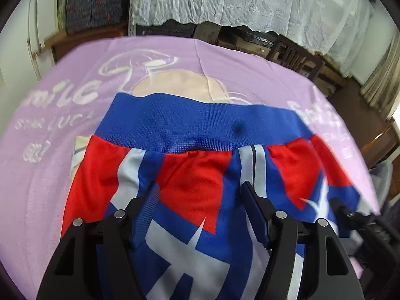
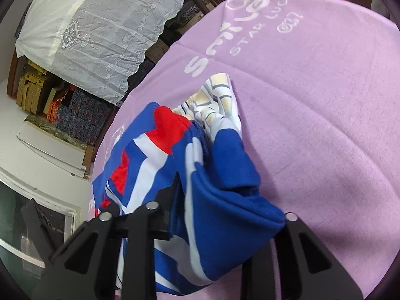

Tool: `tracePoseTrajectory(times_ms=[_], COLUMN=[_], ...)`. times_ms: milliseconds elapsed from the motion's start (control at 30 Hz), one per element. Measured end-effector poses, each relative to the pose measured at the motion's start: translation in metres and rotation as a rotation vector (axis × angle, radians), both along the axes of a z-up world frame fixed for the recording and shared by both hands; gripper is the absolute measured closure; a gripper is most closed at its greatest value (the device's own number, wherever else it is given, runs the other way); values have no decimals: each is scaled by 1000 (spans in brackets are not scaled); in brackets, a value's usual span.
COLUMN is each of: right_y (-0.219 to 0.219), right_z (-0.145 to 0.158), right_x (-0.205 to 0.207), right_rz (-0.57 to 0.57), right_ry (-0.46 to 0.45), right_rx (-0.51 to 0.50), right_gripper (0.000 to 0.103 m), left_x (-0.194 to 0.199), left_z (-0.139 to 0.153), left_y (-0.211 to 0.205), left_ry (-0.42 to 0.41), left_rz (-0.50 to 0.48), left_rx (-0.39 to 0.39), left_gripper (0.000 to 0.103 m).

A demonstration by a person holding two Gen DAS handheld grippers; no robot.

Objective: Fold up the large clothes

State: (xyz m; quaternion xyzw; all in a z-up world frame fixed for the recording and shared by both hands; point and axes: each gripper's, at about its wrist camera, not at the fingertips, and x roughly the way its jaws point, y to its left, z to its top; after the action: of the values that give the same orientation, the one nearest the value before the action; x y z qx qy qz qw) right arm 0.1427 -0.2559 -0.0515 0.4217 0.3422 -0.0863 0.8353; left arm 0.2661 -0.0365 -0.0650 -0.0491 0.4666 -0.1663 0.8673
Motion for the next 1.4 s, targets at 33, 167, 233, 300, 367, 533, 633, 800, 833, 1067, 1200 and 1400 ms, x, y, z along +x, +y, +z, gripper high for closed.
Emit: tracePoseTrajectory(times_ms=[33,167,233,300,367,533,633,800,833,1067,1200,1400], right_y=[4,23,33,45,62,142,187,226,228,226,233,237], right_z=[5,30,44,57,74,110,112,98,96,90,84,81], right_x=[1,6,9,12,16,25,25,21,21,18,12,8], right_rz=[1,13,27,47,75,209,292,382,394,436,478,509], right_ry=[-2,-32,-51,-71,-98,-172,-208,-221,-219,-227,-242,-244], right_rx=[-28,-145,-192,-235,-305,-583,-714,-806,-811,-808,-827,-819], right_gripper=[85,86,86,86,86,86,86,86,86,85,85,84], left_x=[4,10,11,11,12,17,17,12,11,3,7,21], left_z=[2,21,35,45,51,56,61,70,71,78,62,36], left_y=[8,44,61,77,88,106,116,118,116,90,68,64], left_ry=[31,73,52,45,47,69,69,67,68,54,86,153], left_rz=[-3,14,28,29,25,-3,-33,-116,-125,-193,-217,-209], left_rx=[-44,-185,-208,-256,-293,-365,-455,-589,-602,-588,-500,-484], left_gripper=[39,40,40,39,38,33,28,16,15,8,9,41])
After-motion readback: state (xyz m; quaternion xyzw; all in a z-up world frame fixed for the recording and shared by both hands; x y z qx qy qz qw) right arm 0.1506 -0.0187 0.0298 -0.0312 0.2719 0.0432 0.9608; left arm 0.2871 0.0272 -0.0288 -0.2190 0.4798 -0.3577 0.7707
